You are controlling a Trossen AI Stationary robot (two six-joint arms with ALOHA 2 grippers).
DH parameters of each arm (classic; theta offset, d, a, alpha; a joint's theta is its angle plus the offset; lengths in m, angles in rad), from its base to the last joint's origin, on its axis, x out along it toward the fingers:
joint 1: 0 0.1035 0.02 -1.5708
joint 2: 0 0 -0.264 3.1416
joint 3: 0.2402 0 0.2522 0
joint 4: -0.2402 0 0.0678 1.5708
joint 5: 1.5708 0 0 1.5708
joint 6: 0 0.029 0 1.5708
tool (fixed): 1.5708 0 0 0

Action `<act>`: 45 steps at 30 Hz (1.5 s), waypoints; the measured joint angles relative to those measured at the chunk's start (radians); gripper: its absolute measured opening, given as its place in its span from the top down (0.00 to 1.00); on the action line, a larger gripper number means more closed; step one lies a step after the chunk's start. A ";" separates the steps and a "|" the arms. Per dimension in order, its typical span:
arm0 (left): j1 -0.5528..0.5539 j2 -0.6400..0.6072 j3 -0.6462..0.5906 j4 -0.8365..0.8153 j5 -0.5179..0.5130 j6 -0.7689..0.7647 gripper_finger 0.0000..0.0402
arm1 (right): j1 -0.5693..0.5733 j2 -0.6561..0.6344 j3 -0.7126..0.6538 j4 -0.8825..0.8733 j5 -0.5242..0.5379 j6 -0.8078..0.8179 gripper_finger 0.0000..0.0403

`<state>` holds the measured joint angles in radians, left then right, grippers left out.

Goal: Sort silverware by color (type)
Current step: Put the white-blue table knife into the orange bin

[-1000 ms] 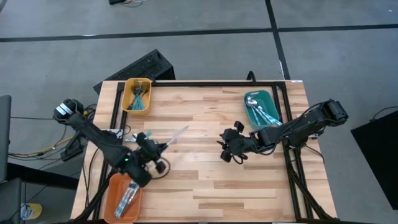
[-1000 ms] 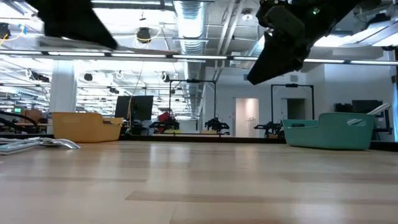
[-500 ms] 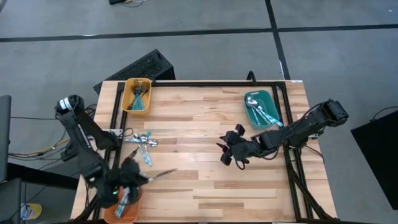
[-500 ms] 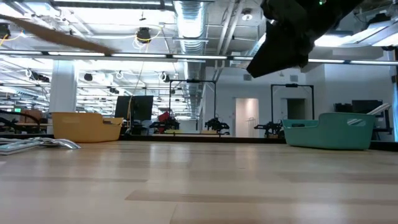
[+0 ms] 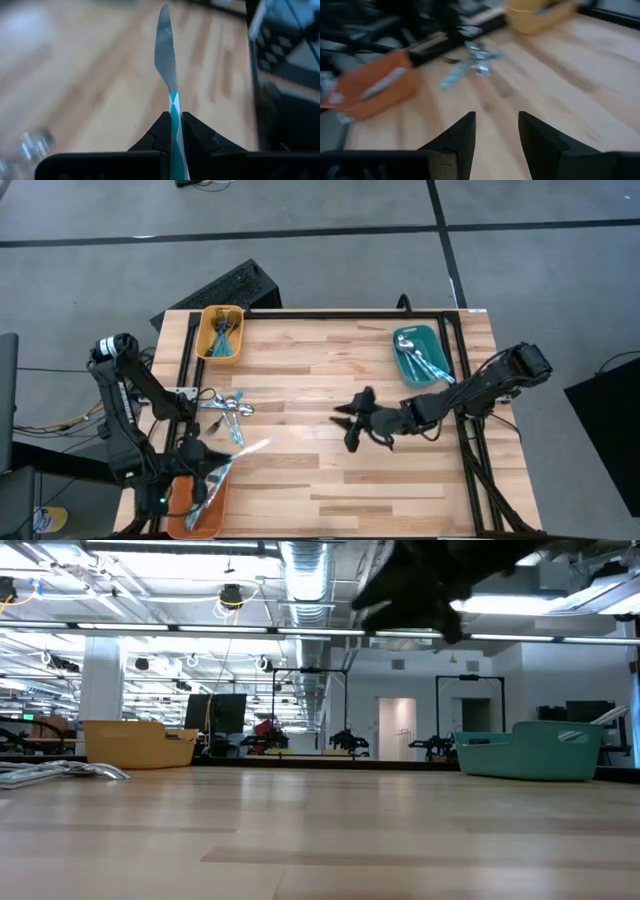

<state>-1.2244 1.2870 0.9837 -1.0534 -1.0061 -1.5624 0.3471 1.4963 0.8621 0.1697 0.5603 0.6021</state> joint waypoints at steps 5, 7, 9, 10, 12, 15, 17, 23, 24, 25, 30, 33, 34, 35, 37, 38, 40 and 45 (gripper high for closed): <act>0.066 0.025 -0.032 -0.002 -0.279 0.102 0.97 | 0.005 0.146 -0.001 0.454 -0.126 -0.043 0.56; 0.104 0.048 -0.035 0.004 -0.319 0.169 0.97 | -0.003 0.214 -0.001 0.669 -0.161 0.004 0.55; 0.145 0.074 -0.035 0.018 -0.327 0.270 0.97 | -0.010 0.287 0.009 0.860 -0.174 0.032 0.54; 0.165 0.088 -0.035 0.029 -0.333 0.328 0.97 | -0.014 0.322 0.022 0.925 -0.188 0.033 0.54; 0.204 0.121 -0.036 0.060 -0.361 0.413 0.97 | -0.024 0.378 0.060 0.964 -0.218 0.022 0.53; 0.251 0.160 -0.036 0.118 -0.419 0.493 0.97 | -0.033 0.443 0.125 0.950 -0.226 -0.001 0.53; 0.278 0.179 -0.036 0.150 -0.426 0.540 0.97 | -0.035 0.476 0.162 0.947 -0.224 -0.048 0.53; 0.328 0.220 -0.036 0.166 -0.417 0.589 0.97 | -0.047 0.521 0.264 0.952 -0.248 -0.097 0.53; 0.331 0.225 -0.036 0.168 -0.414 0.609 0.97 | -0.050 0.521 0.274 0.947 -0.250 -0.103 0.53; 0.334 0.231 -0.036 0.173 -0.415 0.623 0.97 | -0.054 0.521 0.286 0.936 -0.248 -0.105 0.53; 0.338 0.252 -0.036 0.172 -0.423 0.641 0.97 | -0.069 0.520 0.309 0.896 -0.203 -0.067 0.54; 0.337 0.252 -0.036 0.172 -0.427 0.637 0.97 | -0.071 0.519 0.310 0.883 -0.192 -0.021 0.56; 0.337 0.252 -0.036 0.169 -0.435 0.636 0.97 | -0.069 0.519 0.310 0.880 -0.192 -0.020 0.57; 0.337 0.252 -0.036 0.167 -0.445 0.638 0.97 | -0.064 0.519 0.310 0.878 -0.192 -0.019 0.58; 0.339 0.253 -0.036 0.169 -0.462 0.646 0.97 | -0.057 0.518 0.310 0.866 -0.186 -0.019 0.59; 0.344 0.253 -0.036 0.169 -0.476 0.649 0.97 | -0.057 0.518 0.310 0.858 -0.184 -0.019 0.59; 0.357 0.253 -0.035 0.165 -0.482 0.661 0.97 | -0.054 0.519 0.309 0.854 -0.196 -0.019 0.59; 0.388 0.253 -0.035 0.166 -0.475 0.687 0.97 | -0.050 0.519 0.309 0.851 -0.174 -0.016 0.59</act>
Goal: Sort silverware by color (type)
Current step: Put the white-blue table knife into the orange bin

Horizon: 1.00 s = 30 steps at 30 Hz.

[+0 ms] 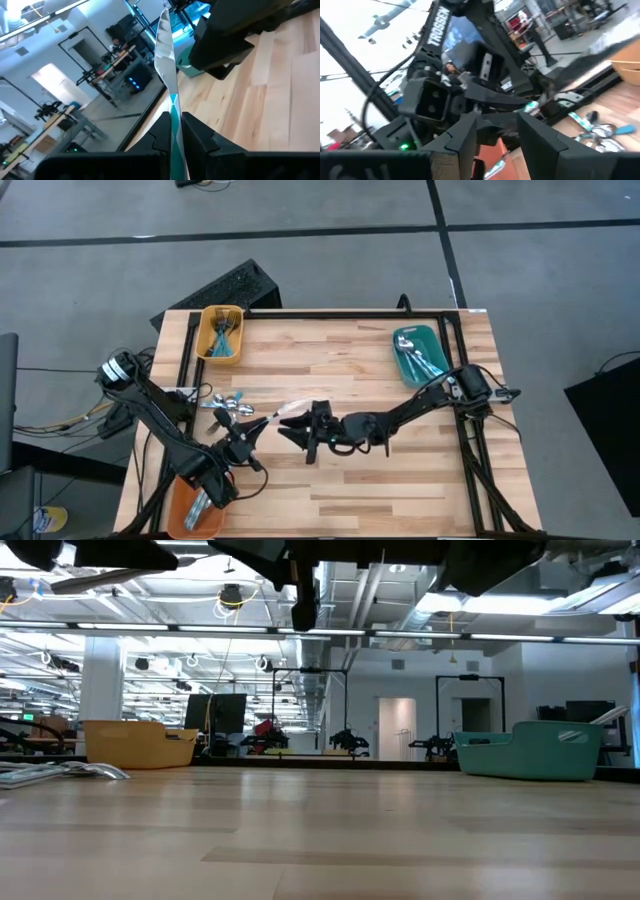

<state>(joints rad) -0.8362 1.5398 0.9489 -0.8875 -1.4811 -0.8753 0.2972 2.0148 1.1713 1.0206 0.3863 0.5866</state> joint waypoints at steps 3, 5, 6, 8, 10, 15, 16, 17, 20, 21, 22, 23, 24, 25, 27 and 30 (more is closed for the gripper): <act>0.001 0.000 0.000 0.003 -0.001 0.033 0.97 | -0.004 0.000 0.000 -0.011 0.048 0.000 0.59; 0.001 0.000 0.000 0.005 -0.007 0.052 0.97 | -0.006 0.000 0.000 -0.026 0.084 0.000 0.59; 0.000 0.000 0.000 0.005 -0.010 0.055 0.97 | -0.006 0.000 0.000 -0.030 0.100 0.000 0.59; 0.000 0.000 0.000 0.005 -0.011 0.065 0.97 | -0.008 0.000 0.000 -0.027 0.124 0.000 0.59; 0.000 0.000 0.000 0.006 -0.011 0.074 0.97 | -0.013 0.000 0.000 -0.022 0.141 -0.002 0.59; 0.000 0.000 0.000 0.008 0.007 0.083 0.97 | -0.025 0.000 0.000 -0.014 0.142 -0.032 0.60; 0.000 0.000 0.000 0.008 0.025 0.089 0.97 | -0.026 0.000 0.000 -0.015 0.143 -0.041 0.62; 0.000 0.000 0.000 0.009 0.044 0.095 0.97 | -0.029 0.000 0.000 -0.018 0.143 -0.048 0.64; 0.000 0.000 0.000 0.013 0.069 0.101 0.97 | -0.040 0.000 0.000 -0.025 0.141 -0.053 0.76; 0.000 0.000 0.000 0.015 0.074 0.100 0.97 | -0.042 0.000 0.000 -0.034 0.139 -0.059 0.81; 0.000 0.000 0.000 0.015 0.084 0.094 0.97 | -0.045 0.000 0.000 -0.042 0.124 -0.063 0.87; -0.001 0.000 -0.001 0.011 0.095 0.087 0.96 | -0.051 0.000 0.000 -0.050 0.089 -0.070 0.92; -0.001 0.000 -0.001 0.010 0.110 0.080 0.95 | -0.058 -0.002 0.002 -0.059 0.048 -0.081 0.96; -0.001 0.000 -0.001 0.013 0.125 0.070 0.94 | -0.066 -0.003 0.009 -0.078 0.014 -0.085 0.97; 0.001 0.000 -0.001 0.012 0.149 0.054 0.89 | -0.084 -0.003 0.042 -0.154 -0.052 -0.078 0.97; 0.004 0.000 0.028 0.010 0.225 0.051 0.81 | -0.114 0.000 0.144 -0.402 -0.154 -0.120 0.98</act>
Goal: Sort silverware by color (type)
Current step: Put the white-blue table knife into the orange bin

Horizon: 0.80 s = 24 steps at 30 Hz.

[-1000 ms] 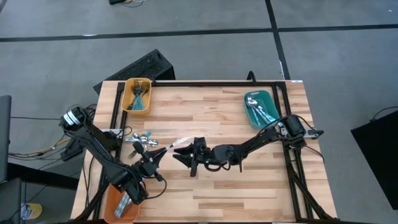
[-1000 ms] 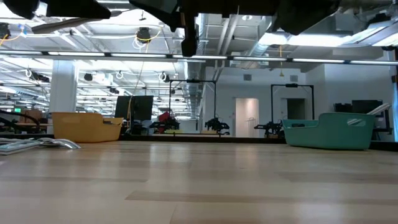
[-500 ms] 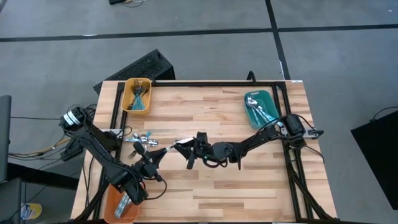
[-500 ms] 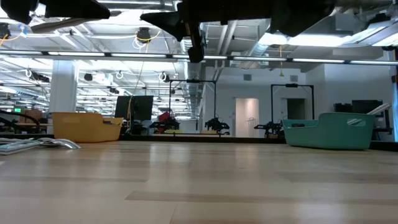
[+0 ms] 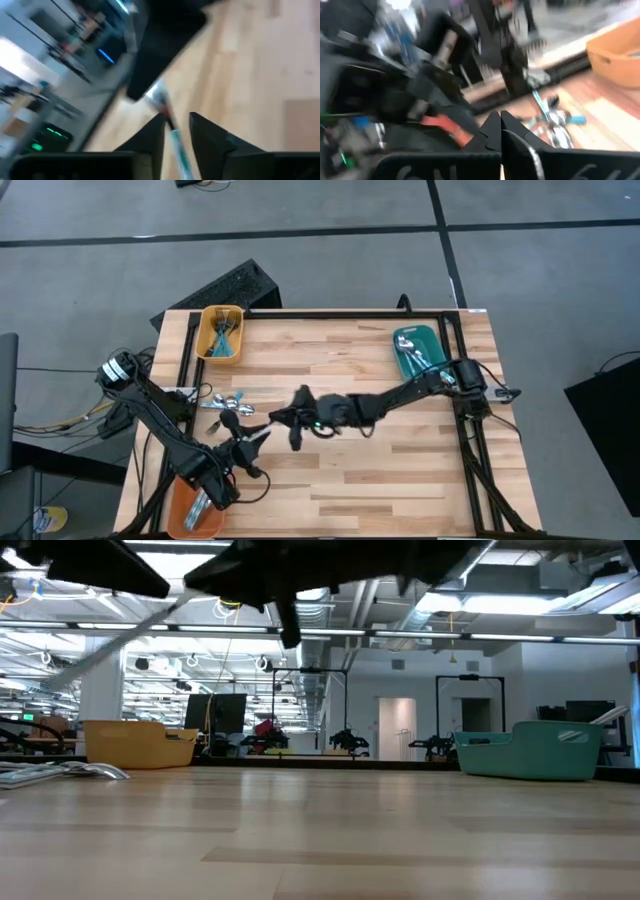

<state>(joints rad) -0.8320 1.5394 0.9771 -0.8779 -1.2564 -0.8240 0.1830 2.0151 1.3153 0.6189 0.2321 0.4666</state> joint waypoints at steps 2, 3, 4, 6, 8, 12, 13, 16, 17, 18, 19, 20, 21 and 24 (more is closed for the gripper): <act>-0.013 -0.001 0.044 -0.011 0.070 0.018 0.75 | -0.019 0.000 0.098 -0.206 -0.044 -0.031 0.98; -0.025 -0.007 0.073 -0.017 0.091 0.035 0.72 | -0.026 0.000 0.145 -0.292 -0.059 -0.054 0.98; -0.037 -0.014 0.105 -0.030 0.103 0.054 0.69 | -0.031 0.001 0.186 -0.351 -0.073 -0.074 0.98; -0.060 -0.028 0.178 -0.065 0.112 0.094 0.64 | -0.031 0.001 0.244 -0.397 -0.107 -0.110 0.98; -0.091 -0.042 0.254 -0.142 0.126 0.124 0.60 | -0.031 0.001 0.280 -0.399 -0.157 -0.138 0.98; -0.165 -0.085 0.421 -0.384 0.079 0.077 0.58 | -0.029 0.002 0.322 -0.397 -0.238 -0.154 0.98; -0.186 -0.097 0.460 -0.458 0.050 0.029 0.59 | -0.025 0.002 0.328 -0.392 -0.249 -0.154 0.98; -0.238 -0.137 0.540 -0.631 -0.014 -0.096 0.61 | -0.019 0.021 0.333 -0.353 -0.260 -0.154 0.98; -0.247 -0.151 0.552 -0.671 -0.014 -0.112 0.62 | -0.017 0.041 0.336 -0.309 -0.266 -0.154 0.98; -0.253 -0.167 0.554 -0.690 -0.013 -0.122 0.63 | -0.013 0.052 0.334 -0.285 -0.283 -0.154 0.98; -0.256 -0.186 0.551 -0.694 -0.012 -0.125 0.64 | -0.011 0.060 0.329 -0.282 -0.301 -0.150 0.98; -0.256 -0.205 0.543 -0.689 -0.012 -0.121 0.64 | -0.008 0.080 0.337 -0.267 -0.316 -0.141 0.98; -0.256 -0.223 0.535 -0.694 -0.011 -0.120 0.65 | -0.006 0.117 0.372 -0.234 -0.323 -0.132 0.98; -0.236 -0.274 0.510 -0.694 -0.008 -0.148 0.66 | -0.005 0.187 0.451 -0.245 -0.382 -0.110 0.98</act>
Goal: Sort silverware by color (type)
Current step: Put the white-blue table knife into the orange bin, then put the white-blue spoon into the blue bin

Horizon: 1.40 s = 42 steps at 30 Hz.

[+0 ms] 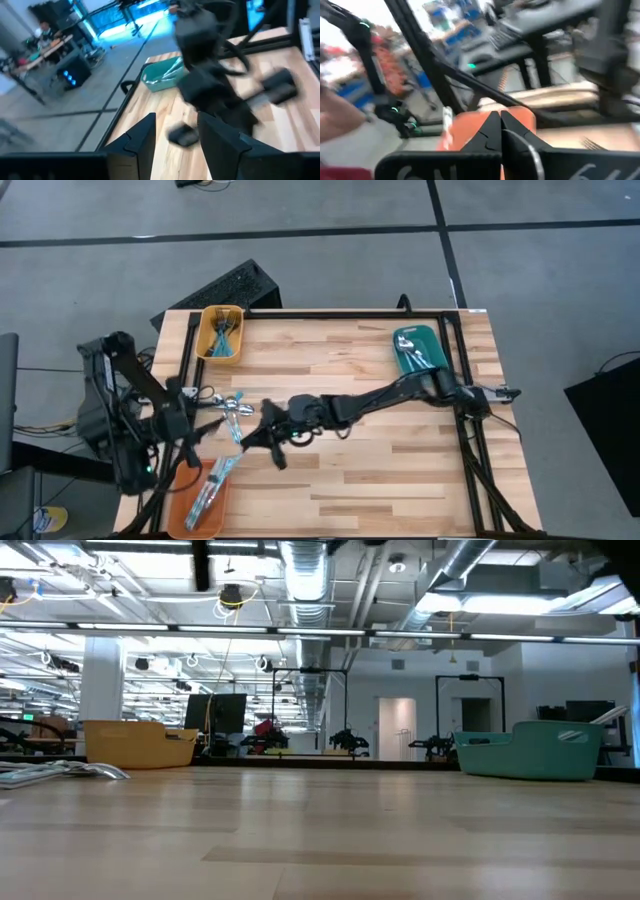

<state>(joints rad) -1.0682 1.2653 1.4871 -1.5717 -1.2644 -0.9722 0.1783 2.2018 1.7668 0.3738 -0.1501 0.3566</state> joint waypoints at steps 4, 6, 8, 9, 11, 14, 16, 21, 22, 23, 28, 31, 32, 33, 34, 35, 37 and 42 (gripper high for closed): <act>0.049 -0.049 -0.030 0.001 0.056 -0.031 0.67 | 0.006 0.149 0.173 -0.031 -0.069 0.011 0.98; 0.080 -0.073 -0.056 0.000 0.089 -0.043 0.68 | 0.009 0.221 0.272 -0.035 -0.080 0.011 0.98; 0.114 -0.091 -0.088 0.000 0.137 -0.045 0.69 | 0.010 0.261 0.354 -0.087 -0.100 0.010 0.98; 0.131 -0.099 -0.104 0.000 0.153 -0.045 0.69 | 0.011 0.282 0.393 -0.105 -0.110 0.009 0.98; 0.164 -0.113 -0.140 0.000 0.161 -0.044 0.70 | 0.010 0.333 0.460 -0.130 -0.114 0.001 0.98; 0.195 -0.127 -0.193 0.001 0.160 -0.047 0.70 | 0.003 0.378 0.506 -0.175 -0.124 0.006 0.96; 0.214 -0.133 -0.228 0.000 0.160 -0.060 0.70 | -0.006 0.405 0.525 -0.164 -0.134 0.012 0.92; 0.263 -0.134 -0.306 0.001 0.157 -0.111 0.70 | -0.025 0.416 0.527 -0.193 -0.139 0.037 0.70; 0.272 -0.134 -0.320 0.001 0.158 -0.134 0.70 | -0.029 0.418 0.527 -0.206 -0.139 0.047 0.64; 0.282 -0.134 -0.333 0.001 0.159 -0.158 0.70 | -0.033 0.422 0.526 -0.211 -0.139 0.060 0.58; 0.335 -0.134 -0.383 0.006 0.236 -0.194 0.70 | -0.046 0.407 0.524 -0.208 -0.138 0.065 0.36; 0.355 -0.134 -0.404 0.024 0.284 -0.189 0.70 | -0.050 0.367 0.524 -0.248 -0.130 0.050 0.33; 0.359 -0.134 -0.414 0.029 0.296 -0.190 0.70 | -0.048 0.348 0.524 -0.298 -0.119 0.030 0.33; 0.361 -0.134 -0.423 0.035 0.306 -0.193 0.70 | -0.045 0.329 0.524 -0.351 -0.096 0.001 0.33; 0.362 -0.135 -0.435 0.047 0.319 -0.193 0.70 | -0.042 0.306 0.524 -0.418 -0.071 -0.031 0.34; 0.362 -0.135 -0.449 0.062 0.331 -0.195 0.70 | -0.036 0.277 0.517 -0.491 -0.037 -0.067 0.35; 0.361 -0.135 -0.486 0.105 0.349 -0.194 0.70 | -0.023 0.219 0.485 -0.603 0.036 -0.127 0.37; 0.378 -0.134 -0.629 0.310 0.450 -0.127 0.70 | 0.011 0.039 0.294 -0.725 0.182 -0.182 0.44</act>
<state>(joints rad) -0.6898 1.1310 0.8585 -1.2618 -0.8146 -1.0988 0.1892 2.2412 2.0612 -0.3510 0.0320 0.1746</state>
